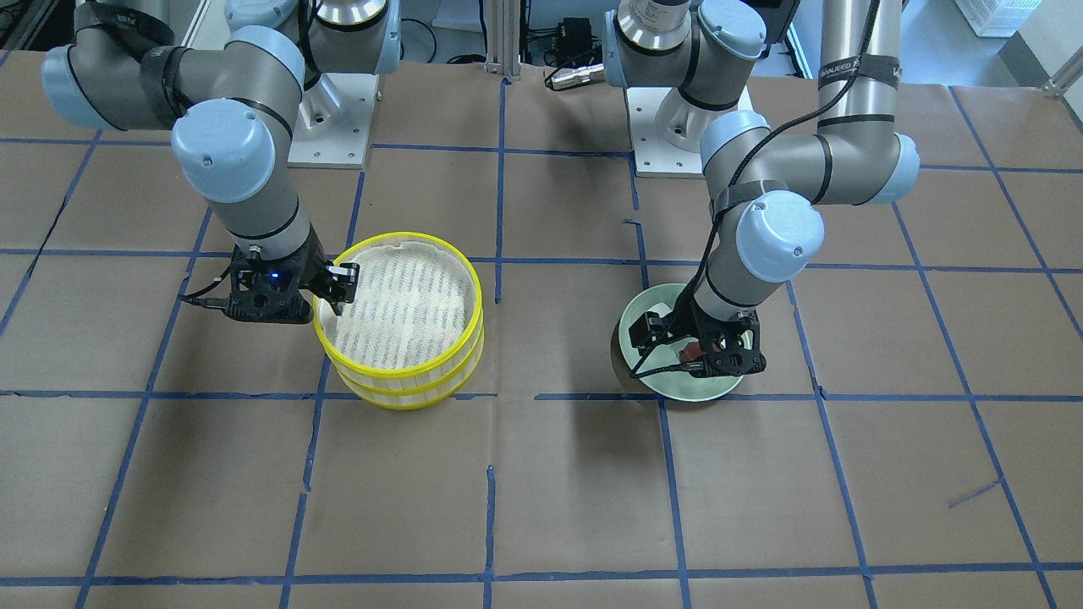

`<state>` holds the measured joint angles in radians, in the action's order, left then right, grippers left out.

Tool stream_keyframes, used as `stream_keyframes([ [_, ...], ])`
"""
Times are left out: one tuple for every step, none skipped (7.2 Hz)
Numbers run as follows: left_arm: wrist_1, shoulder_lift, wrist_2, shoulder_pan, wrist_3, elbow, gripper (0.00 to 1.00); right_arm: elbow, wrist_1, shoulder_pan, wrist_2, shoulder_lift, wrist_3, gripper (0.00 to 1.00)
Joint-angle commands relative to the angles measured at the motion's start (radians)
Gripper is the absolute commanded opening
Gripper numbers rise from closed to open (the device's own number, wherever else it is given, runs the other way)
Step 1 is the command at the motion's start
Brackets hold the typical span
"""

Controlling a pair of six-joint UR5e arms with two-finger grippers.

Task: Place buns in different layers of steamer
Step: 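Grasp the top steamer tier's rim with right gripper while left reaches into bowl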

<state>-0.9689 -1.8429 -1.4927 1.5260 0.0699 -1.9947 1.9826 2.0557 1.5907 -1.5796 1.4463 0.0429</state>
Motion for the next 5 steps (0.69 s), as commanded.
stream_keyframes([
  [0.015, -0.001, -0.001, 0.008, 0.025, -0.022, 0.98, 0.001, -0.005, 0.0, -0.006, 0.0, 0.0, 0.11],
  [0.015, 0.007, -0.012, 0.013, 0.056, -0.023, 0.97, 0.001, -0.009, -0.002, -0.008, 0.003, -0.002, 0.08],
  [0.009, 0.028, -0.015, 0.02, 0.071, -0.023, 0.98, 0.001, -0.011, -0.002, -0.007, 0.011, 0.0, 0.08],
  [0.006, 0.03, -0.015, 0.025, 0.109, -0.024, 0.99, 0.001, -0.014, -0.009, -0.007, 0.017, -0.002, 0.08],
  [0.001, 0.03, -0.015, 0.025, 0.108, -0.026, 0.99, -0.004, -0.041, -0.009, -0.007, 0.04, -0.003, 0.08],
])
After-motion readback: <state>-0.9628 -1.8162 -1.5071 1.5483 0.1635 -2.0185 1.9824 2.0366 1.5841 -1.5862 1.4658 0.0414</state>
